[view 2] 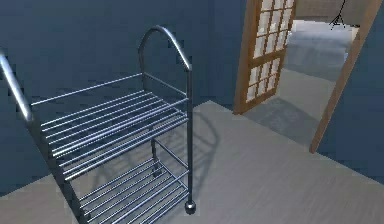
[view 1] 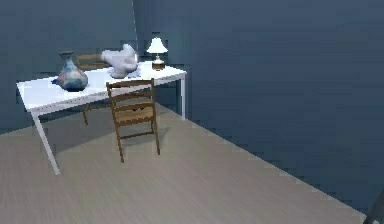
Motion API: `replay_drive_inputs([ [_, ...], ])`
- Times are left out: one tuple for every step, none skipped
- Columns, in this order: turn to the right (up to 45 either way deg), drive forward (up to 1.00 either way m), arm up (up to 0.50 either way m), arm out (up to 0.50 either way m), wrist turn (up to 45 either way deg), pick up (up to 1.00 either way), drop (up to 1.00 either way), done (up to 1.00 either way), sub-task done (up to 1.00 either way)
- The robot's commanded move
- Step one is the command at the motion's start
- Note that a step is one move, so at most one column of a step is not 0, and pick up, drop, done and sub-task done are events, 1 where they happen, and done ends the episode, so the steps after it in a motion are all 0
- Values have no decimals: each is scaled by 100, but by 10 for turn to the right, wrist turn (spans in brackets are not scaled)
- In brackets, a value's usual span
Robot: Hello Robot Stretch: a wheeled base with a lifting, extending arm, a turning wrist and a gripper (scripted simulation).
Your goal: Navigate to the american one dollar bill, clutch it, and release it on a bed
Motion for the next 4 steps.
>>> replay_drive_inputs([
  [30,0,0,0,0,0,0,0,0],
  [-150,0,0,0,0,0,0,0,0],
  [0,30,0,0,0,0,0,0,0],
  [30,0,0,0,0,0,0,0,0],
])
